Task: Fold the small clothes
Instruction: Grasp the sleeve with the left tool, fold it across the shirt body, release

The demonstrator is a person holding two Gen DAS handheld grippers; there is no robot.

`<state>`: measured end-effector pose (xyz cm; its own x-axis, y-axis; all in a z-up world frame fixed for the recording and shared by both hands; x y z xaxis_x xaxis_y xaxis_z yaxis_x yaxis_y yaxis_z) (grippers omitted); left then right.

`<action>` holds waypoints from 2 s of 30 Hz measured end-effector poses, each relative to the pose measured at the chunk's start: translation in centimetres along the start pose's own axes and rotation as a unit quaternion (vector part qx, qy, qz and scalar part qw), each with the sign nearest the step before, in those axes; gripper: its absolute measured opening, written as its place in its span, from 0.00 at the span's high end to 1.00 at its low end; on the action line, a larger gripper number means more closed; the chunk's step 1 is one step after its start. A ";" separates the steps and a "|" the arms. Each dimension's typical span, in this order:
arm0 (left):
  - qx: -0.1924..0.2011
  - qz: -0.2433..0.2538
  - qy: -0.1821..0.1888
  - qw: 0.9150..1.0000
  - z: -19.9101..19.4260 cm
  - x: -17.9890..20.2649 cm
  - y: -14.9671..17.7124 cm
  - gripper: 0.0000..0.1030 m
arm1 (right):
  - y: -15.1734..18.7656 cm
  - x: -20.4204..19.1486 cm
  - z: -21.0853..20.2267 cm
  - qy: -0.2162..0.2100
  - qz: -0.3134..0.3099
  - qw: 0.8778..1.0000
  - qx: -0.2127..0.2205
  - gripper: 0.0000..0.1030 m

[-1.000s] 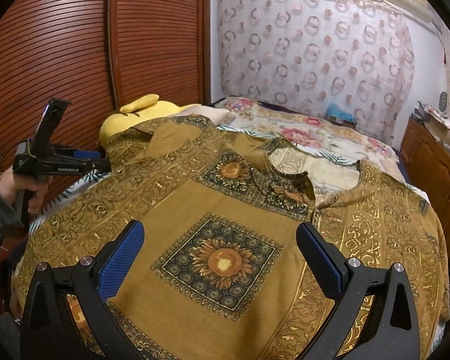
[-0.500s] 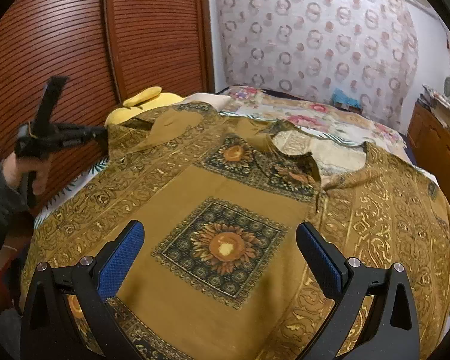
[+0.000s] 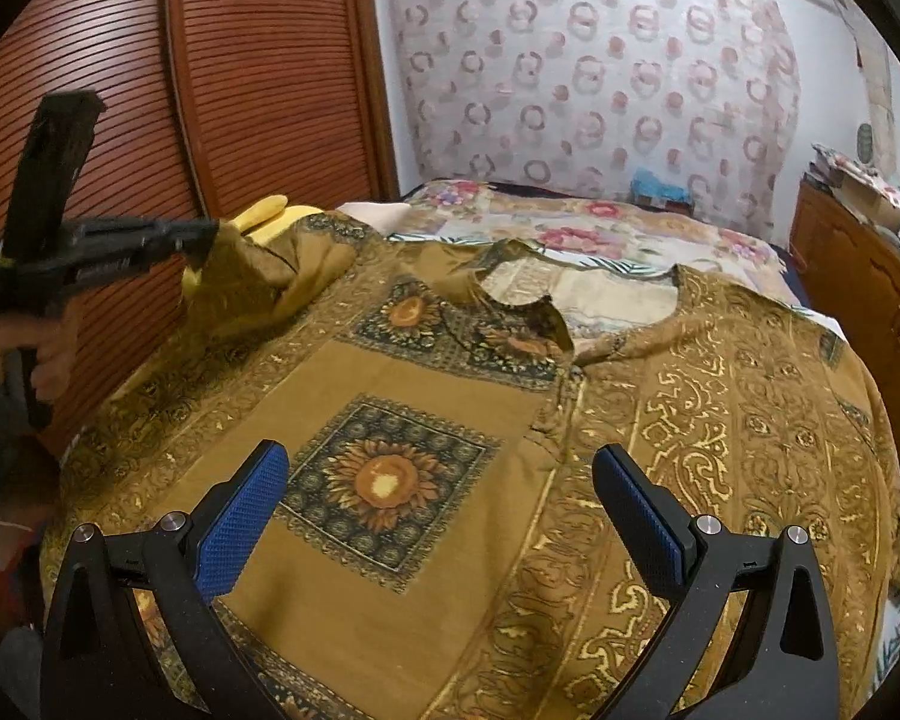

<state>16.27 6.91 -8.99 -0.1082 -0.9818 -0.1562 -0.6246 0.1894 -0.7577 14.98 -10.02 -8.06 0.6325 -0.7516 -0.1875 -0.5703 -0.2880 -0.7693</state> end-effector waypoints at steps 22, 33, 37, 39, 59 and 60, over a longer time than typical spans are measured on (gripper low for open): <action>-0.041 -0.097 -0.030 0.994 1.9 -7.1 4.7 0.42 | 0.2 -0.5 1.3 -0.003 -0.009 1.000 -0.016 0.00; -0.076 -0.130 -0.094 0.984 7.2 -13.2 5.9 0.42 | -1.5 -2.2 3.8 -0.030 -0.036 0.998 -0.028 0.00; -0.076 -0.141 -0.067 0.985 7.7 -13.0 6.2 0.43 | -2.3 -3.3 5.1 -0.054 -0.040 0.997 -0.031 0.00; -0.073 -0.142 -0.058 0.985 7.7 -12.7 6.2 0.51 | -2.6 -3.9 5.8 -0.062 -0.042 0.997 -0.034 0.00; -0.002 -0.085 -0.035 0.996 3.1 -7.9 0.4 1.00 | -2.2 -2.6 4.6 -0.042 -0.021 0.999 -0.023 0.00; 0.003 -0.083 -0.027 0.996 2.8 -7.4 -0.3 1.00 | -2.2 -2.4 4.3 -0.041 -0.019 0.999 -0.021 0.00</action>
<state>19.45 14.11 -9.37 0.0392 -0.9973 -0.0619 -0.6257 0.0238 -0.7797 17.03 -5.04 -8.54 0.6931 -0.6897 -0.2096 -0.5657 -0.3402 -0.7512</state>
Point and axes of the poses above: each gripper's, at about its wrist camera, not at the fingertips, and z roughly the way its jaws point, x to its right, y to its underside, the point moved 7 cm from there along z, roughly the way its jaws point, and after that the axes turned 11 degrees about -y, right-handed, at the moved point
